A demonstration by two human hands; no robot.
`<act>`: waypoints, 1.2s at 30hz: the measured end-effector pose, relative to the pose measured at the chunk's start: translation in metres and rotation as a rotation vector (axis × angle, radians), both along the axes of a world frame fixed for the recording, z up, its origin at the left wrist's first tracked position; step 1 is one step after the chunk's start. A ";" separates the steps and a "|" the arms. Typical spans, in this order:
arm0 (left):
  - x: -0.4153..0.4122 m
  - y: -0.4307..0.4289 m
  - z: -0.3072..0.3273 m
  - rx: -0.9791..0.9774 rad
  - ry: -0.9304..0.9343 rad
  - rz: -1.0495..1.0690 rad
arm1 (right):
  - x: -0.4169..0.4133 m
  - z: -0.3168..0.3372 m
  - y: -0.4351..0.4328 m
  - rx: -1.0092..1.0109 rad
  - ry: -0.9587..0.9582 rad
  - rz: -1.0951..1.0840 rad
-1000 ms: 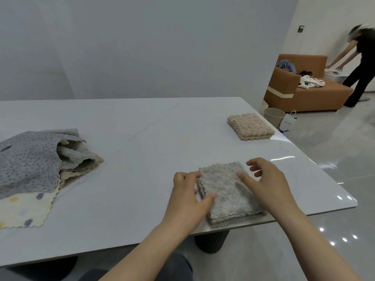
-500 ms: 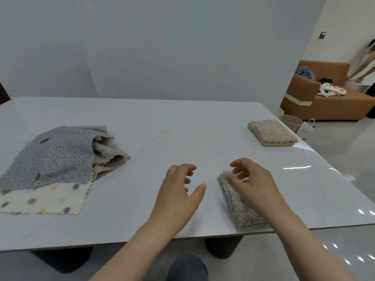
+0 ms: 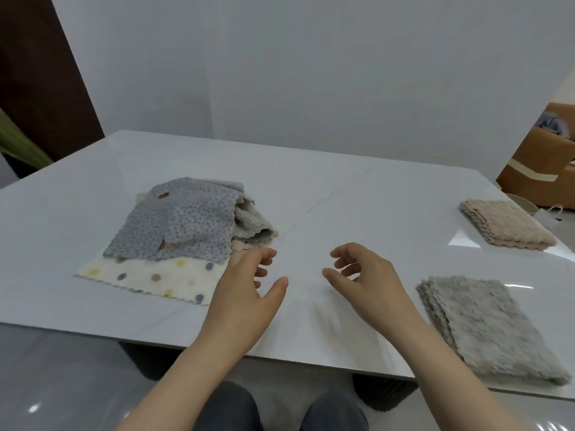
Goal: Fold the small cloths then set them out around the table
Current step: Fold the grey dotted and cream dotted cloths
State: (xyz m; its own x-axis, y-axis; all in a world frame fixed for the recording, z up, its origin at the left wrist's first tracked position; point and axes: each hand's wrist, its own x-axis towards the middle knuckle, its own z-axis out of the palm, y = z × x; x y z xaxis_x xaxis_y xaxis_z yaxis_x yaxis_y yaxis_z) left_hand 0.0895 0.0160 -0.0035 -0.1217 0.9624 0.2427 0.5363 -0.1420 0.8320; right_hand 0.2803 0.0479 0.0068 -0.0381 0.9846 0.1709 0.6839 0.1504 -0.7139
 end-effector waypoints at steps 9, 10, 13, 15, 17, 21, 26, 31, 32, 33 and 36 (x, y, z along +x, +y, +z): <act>-0.066 -0.005 -0.014 -0.028 -0.007 0.113 | -0.068 -0.005 0.012 -0.019 -0.040 0.143; -0.072 -0.004 -0.015 -0.028 -0.006 0.123 | -0.074 -0.006 0.013 -0.019 -0.050 0.158; -0.091 -0.003 -0.018 -0.029 0.006 0.160 | -0.091 -0.007 0.017 -0.011 -0.073 0.208; -0.104 -0.002 -0.020 -0.016 0.024 0.182 | -0.103 -0.008 0.019 -0.006 -0.086 0.244; -0.116 -0.002 -0.021 -0.010 0.060 0.196 | -0.114 -0.009 0.022 0.001 -0.101 0.275; -0.138 -0.002 -0.025 0.004 0.129 0.216 | -0.133 -0.012 0.025 0.004 -0.130 0.327; -0.155 0.006 -0.029 0.006 0.194 0.231 | -0.150 -0.017 0.034 0.019 -0.198 0.378; -0.158 0.010 -0.036 -0.015 0.267 0.161 | -0.155 -0.018 0.047 0.044 -0.260 0.360; -0.157 0.010 -0.038 -0.022 0.289 0.141 | -0.153 -0.018 0.050 0.064 -0.262 0.332; -0.155 0.010 -0.039 -0.024 0.312 0.124 | -0.151 -0.018 0.054 0.084 -0.263 0.300; -0.150 0.013 -0.040 0.002 0.336 0.105 | -0.143 -0.017 0.064 0.124 -0.276 0.202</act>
